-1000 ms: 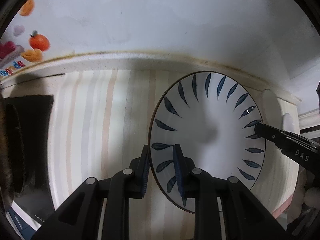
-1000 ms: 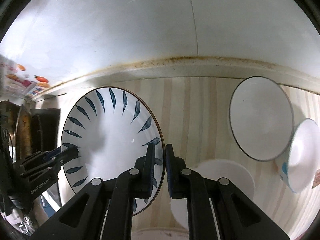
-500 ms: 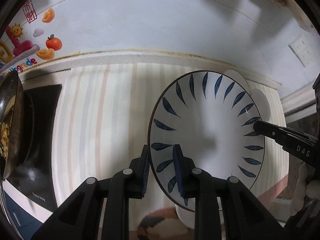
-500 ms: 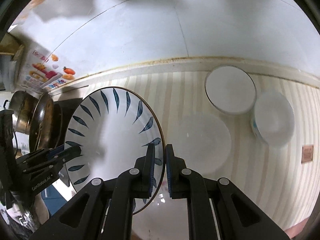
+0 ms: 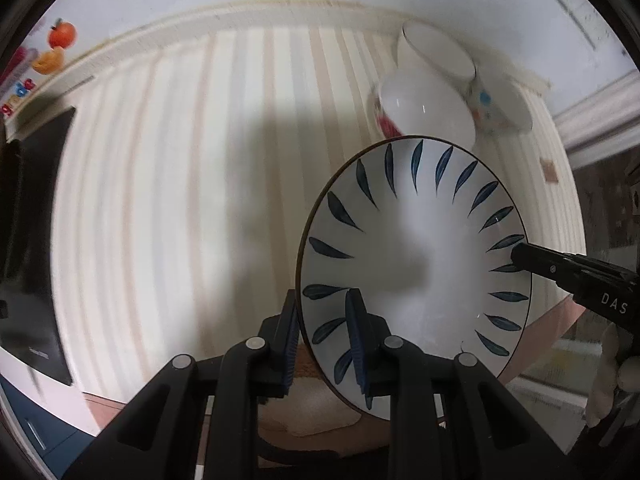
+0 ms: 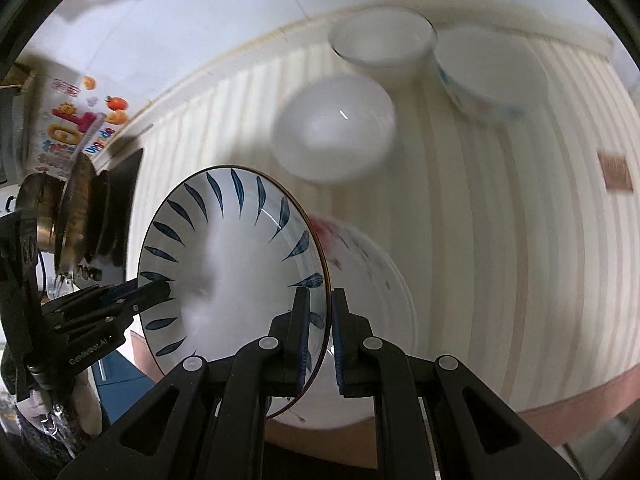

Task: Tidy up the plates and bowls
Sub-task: 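Lift the three stacked plates with both grippers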

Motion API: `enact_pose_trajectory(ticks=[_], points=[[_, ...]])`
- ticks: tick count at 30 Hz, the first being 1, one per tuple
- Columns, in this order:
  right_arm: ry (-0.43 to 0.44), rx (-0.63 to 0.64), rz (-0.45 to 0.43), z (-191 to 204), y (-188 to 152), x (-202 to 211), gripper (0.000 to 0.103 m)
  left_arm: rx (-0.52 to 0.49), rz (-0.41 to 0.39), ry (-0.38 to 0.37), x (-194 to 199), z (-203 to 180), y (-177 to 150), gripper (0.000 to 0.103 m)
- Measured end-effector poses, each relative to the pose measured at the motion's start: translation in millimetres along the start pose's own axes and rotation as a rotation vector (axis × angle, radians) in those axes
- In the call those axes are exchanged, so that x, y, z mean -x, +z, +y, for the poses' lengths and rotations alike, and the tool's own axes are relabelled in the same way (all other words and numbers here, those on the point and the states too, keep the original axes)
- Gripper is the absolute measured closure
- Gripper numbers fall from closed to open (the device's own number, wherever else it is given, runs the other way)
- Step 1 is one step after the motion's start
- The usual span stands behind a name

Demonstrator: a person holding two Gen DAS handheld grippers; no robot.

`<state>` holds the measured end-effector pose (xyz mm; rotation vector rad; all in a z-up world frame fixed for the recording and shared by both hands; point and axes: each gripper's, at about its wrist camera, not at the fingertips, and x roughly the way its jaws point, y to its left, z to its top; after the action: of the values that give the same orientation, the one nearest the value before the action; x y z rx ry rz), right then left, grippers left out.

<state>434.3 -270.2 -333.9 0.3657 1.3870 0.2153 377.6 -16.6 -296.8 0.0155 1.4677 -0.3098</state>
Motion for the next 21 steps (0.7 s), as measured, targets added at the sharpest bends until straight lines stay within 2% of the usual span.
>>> enact_pose_trajectory(ticks=[4,10,21], points=[[-0.014,-0.027,0.014,-22.5,-16.9,-15.5,0.091,-0.029,0.026,0.008,-20.6,-11.2,-3.6,0.083],[-0.024,-0.033,0.041,-41.9,-30.4,-28.6,0.091,-0.048,0.049,0.028,-31.3,-27.2,-7.2,0.083],[-0.029,-0.003,0.072,-36.8,-26.6,-46.9,0.091,-0.036,0.068,0.061,-49.3,-33.6,-7.2,0.083]])
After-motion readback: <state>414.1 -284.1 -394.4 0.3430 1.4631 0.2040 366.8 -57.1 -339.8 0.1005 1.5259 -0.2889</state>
